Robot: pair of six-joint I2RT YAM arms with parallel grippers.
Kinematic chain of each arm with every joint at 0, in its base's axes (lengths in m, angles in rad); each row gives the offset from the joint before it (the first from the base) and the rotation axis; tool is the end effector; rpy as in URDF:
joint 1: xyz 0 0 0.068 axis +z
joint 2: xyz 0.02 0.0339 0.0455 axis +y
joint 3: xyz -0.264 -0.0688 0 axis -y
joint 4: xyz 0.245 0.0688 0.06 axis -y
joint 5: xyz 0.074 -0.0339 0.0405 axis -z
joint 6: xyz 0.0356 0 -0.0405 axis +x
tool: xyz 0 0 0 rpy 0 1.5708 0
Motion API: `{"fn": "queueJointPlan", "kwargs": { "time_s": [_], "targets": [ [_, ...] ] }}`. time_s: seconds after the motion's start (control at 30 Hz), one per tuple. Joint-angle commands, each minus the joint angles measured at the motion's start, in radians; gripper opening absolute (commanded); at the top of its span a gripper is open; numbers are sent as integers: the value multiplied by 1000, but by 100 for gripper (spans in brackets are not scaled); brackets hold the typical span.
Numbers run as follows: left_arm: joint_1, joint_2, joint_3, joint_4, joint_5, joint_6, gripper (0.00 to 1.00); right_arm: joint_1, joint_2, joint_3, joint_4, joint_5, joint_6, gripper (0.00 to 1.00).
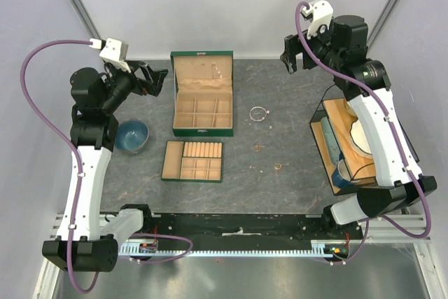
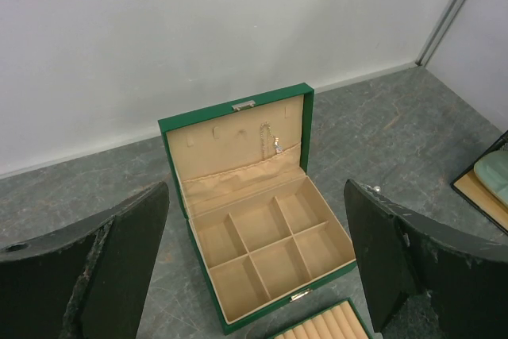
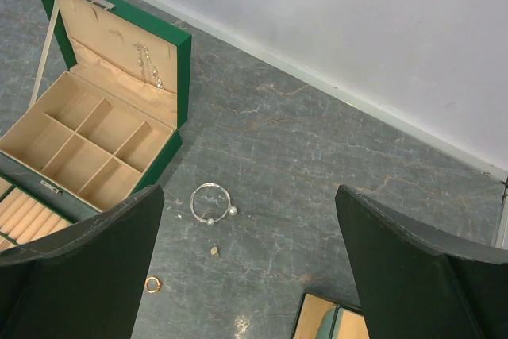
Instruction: Organize the mixed jewelry
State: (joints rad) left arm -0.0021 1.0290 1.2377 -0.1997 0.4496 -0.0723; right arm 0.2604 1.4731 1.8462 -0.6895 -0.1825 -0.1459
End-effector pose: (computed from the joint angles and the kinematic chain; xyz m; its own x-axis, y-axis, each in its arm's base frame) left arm 0.2171 -0.0159 0.4501 -0.0226 -0.0650 -0.9976 0.4360 0.8974 -0.0683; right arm 0.2922 0.0845 0.4875 -0.2364 -0.2110 -0.9485 -0.4591 0.8846 -0.0823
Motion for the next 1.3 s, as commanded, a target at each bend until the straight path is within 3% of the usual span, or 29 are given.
{"fn": "queueJointPlan", "kwargs": {
  "time_s": [0.0, 0.5, 0.73, 1.27],
  "targets": [
    [1, -17, 3, 42, 26, -21, 99, 5, -30, -1, 33, 5, 0, 98],
    [1, -21, -1, 37, 21, -9, 99, 7, -25, -21, 39, -3, 3, 98],
    [1, -20, -17, 14, 112, 34, 99, 8, -30, -15, 42, 9, 9, 98],
    [1, -35, -40, -67, 132, 106, 99, 68, 13, -77, 36, 17, 32, 98]
  ]
}}
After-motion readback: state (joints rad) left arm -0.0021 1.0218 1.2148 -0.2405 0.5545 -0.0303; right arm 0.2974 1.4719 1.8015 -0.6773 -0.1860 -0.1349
